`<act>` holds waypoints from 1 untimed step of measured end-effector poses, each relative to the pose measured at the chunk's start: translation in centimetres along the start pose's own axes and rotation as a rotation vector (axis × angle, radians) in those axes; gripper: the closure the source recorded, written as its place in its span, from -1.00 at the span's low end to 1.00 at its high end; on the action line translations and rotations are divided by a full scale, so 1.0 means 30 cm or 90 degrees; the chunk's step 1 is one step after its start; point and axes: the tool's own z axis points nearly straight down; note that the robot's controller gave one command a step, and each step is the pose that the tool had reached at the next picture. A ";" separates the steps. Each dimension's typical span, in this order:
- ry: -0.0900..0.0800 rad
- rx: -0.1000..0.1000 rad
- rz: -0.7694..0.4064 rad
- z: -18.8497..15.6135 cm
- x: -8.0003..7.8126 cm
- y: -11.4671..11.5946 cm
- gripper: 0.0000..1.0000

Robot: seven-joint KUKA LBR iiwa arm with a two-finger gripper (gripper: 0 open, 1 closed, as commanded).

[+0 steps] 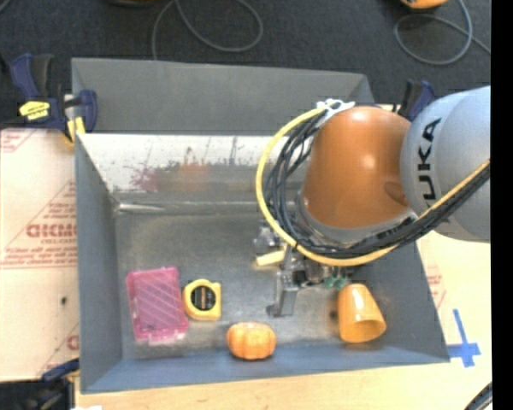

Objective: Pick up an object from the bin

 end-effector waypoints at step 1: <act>-0.006 0.000 0.001 -0.014 -0.005 -0.001 -1.00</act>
Offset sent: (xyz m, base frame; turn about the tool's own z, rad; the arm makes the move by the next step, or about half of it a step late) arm 0.0171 0.0783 -0.1494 0.1331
